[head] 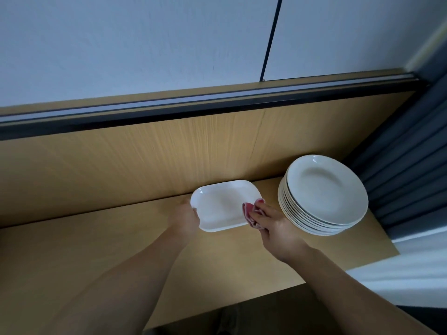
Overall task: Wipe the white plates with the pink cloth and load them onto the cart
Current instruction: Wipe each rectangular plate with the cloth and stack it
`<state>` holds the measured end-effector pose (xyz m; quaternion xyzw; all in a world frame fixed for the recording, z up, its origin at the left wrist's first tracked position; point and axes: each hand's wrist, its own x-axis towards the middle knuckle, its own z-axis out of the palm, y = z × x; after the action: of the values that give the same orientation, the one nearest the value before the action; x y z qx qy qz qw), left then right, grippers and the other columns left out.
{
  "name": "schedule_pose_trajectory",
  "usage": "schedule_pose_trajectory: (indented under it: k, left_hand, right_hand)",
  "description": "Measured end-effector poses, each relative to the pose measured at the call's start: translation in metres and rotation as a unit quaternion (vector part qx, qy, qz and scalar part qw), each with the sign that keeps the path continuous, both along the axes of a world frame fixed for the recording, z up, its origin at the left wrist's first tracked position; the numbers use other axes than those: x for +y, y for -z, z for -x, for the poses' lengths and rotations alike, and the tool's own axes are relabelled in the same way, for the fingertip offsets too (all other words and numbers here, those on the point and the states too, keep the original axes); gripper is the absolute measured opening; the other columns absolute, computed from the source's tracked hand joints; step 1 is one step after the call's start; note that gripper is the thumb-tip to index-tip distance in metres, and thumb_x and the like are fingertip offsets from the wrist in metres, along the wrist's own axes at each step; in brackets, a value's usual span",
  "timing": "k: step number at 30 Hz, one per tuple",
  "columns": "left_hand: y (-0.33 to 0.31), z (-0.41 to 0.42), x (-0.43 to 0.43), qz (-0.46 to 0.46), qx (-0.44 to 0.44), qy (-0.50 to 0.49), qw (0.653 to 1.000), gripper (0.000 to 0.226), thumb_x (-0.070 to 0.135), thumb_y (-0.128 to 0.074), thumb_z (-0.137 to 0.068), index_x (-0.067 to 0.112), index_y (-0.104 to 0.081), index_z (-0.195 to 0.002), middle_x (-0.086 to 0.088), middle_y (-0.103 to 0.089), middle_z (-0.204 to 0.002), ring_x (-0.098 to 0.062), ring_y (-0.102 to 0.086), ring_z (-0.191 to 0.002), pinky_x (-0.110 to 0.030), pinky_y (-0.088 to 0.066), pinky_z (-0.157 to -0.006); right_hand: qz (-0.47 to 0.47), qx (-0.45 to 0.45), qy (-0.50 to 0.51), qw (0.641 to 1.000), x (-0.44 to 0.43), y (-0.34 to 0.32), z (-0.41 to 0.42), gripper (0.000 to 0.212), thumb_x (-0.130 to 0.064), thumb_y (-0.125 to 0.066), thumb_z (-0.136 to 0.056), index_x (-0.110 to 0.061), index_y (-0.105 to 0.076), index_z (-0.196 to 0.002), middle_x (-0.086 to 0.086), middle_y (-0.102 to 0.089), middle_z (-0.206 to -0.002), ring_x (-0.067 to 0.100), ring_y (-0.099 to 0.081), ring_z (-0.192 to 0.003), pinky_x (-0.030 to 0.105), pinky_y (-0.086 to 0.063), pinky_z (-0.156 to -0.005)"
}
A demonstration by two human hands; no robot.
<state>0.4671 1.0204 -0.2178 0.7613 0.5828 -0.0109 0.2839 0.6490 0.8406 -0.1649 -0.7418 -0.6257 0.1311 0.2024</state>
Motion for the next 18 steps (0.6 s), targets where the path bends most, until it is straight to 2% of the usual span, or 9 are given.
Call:
schedule_pose_trajectory:
  k: [6,8,11,13,16,18]
  left_hand:
    - [-0.01,-0.003,0.002,0.03,-0.088,-0.054,0.994,0.011,0.01,-0.044,-0.094,0.006,-0.046,-0.104,-0.011,-0.06,-0.094,-0.03,-0.06,-0.084,-0.032,-0.045,-0.065]
    - [-0.014,-0.002,0.003,0.05,-0.114,-0.075,0.989,0.006,0.012,-0.042,-0.095,0.009,-0.044,-0.1,-0.011,-0.059,-0.093,-0.032,-0.062,-0.082,-0.04,-0.054,-0.069]
    - [-0.022,0.006,0.002,0.076,-0.139,-0.084,0.984,0.009,0.015,-0.039,-0.097,0.01,-0.045,-0.101,-0.01,-0.059,-0.093,-0.033,-0.065,-0.079,-0.049,-0.057,-0.072]
    - [-0.026,0.017,0.002,0.074,-0.144,-0.082,0.983,0.01,0.016,-0.038,-0.098,0.011,-0.045,-0.102,-0.008,-0.059,-0.092,-0.031,-0.065,-0.079,-0.049,-0.057,-0.073]
    - [-0.029,0.041,0.002,0.062,-0.151,-0.08,0.983,0.009,0.016,-0.036,-0.099,0.017,-0.044,-0.103,-0.003,-0.058,-0.094,-0.026,-0.063,-0.082,-0.046,-0.057,-0.074]
    - [-0.029,0.061,0.002,0.052,-0.157,-0.079,0.983,0.012,0.016,-0.035,-0.099,0.02,-0.045,-0.105,-0.001,-0.059,-0.097,-0.024,-0.062,-0.085,-0.046,-0.056,-0.076]
  right_hand:
    - [-0.006,0.001,0.004,1.0,0.0,-0.006,-0.003,0.041,0.01,-0.061,-0.079,-0.005,-0.067,-0.117,0.016,-0.056,-0.131,0.036,-0.058,-0.114,0.043,-0.055,-0.088]
    - [-0.011,0.0,0.008,1.0,0.0,-0.009,-0.002,0.04,0.009,-0.063,-0.079,-0.004,-0.067,-0.117,0.016,-0.057,-0.13,0.036,-0.06,-0.111,0.042,-0.054,-0.089]
    - [-0.017,0.001,0.006,1.0,0.003,-0.014,0.0,0.039,0.009,-0.061,-0.079,-0.005,-0.068,-0.115,0.014,-0.058,-0.127,0.037,-0.061,-0.106,0.045,-0.056,-0.083]
    - [-0.019,-0.003,-0.001,1.0,0.008,-0.015,0.003,0.037,0.009,-0.057,-0.079,-0.006,-0.067,-0.112,0.01,-0.057,-0.124,0.036,-0.061,-0.099,0.047,-0.057,-0.074]
    - [-0.03,-0.004,0.001,1.0,0.018,-0.018,0.015,0.043,0.009,-0.057,-0.079,-0.009,-0.067,-0.117,0.011,-0.057,-0.13,0.036,-0.06,-0.107,0.045,-0.056,-0.078]
    - [-0.041,-0.003,-0.003,0.999,0.025,-0.022,0.029,0.043,0.011,-0.059,-0.078,-0.008,-0.068,-0.115,0.014,-0.059,-0.127,0.036,-0.061,-0.107,0.044,-0.056,-0.078]
